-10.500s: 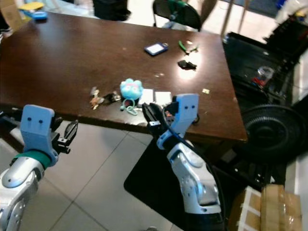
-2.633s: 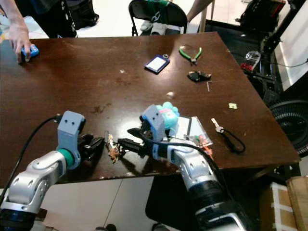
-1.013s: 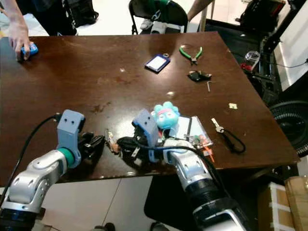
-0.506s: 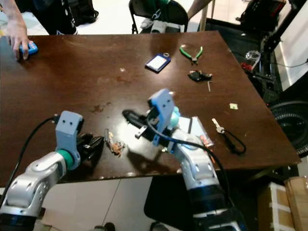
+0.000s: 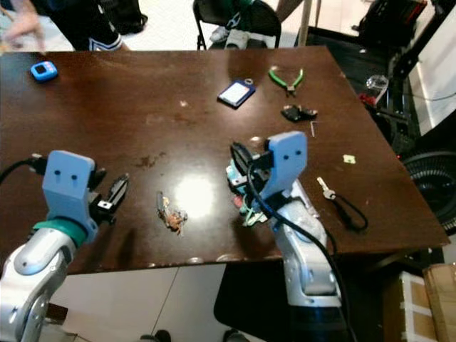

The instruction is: Hang keys on a hook

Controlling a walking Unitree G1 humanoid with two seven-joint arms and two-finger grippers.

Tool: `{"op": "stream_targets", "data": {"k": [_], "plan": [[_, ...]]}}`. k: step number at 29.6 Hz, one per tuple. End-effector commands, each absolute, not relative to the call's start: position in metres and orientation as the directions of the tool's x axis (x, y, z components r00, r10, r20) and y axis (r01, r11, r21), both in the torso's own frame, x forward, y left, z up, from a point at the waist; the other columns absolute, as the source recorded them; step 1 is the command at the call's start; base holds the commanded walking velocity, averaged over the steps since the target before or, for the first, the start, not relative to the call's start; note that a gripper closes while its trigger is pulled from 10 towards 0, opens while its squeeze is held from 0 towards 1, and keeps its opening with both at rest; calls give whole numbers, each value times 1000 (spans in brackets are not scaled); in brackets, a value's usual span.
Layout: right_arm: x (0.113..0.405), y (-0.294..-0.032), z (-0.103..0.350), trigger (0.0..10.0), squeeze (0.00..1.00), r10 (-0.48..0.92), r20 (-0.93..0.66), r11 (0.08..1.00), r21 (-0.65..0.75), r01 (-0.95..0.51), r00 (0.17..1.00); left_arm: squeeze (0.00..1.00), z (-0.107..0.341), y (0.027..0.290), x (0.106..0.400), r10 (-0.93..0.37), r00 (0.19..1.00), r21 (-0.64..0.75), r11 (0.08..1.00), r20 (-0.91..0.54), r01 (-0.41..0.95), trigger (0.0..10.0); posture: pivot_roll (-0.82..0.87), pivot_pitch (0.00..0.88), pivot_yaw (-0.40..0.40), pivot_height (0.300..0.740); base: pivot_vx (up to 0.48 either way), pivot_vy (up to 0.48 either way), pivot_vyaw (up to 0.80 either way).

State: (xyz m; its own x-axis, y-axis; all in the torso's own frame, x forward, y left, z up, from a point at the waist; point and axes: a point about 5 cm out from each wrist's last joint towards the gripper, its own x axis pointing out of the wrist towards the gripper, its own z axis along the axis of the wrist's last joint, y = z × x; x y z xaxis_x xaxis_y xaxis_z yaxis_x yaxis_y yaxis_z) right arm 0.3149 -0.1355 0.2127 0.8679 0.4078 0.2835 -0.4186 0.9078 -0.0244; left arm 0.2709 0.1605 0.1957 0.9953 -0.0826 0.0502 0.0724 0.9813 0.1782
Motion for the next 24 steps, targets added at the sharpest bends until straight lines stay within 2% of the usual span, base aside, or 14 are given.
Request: {"op": "stream_targets", "data": {"k": [1,24], "plan": [[313,-136,216,10000,0,373,300,922,-19,-386,878,0,193,163,270,-55,997,183,982,52,45,10000,-50,78,80,740,-416,0,0],[314,-119,220,10000,0,369,290,924,-13,-382,883,0,203,153,276,-42,995,158,987,91,27,10000,-44,79,69,740,-413,0,0]]}}
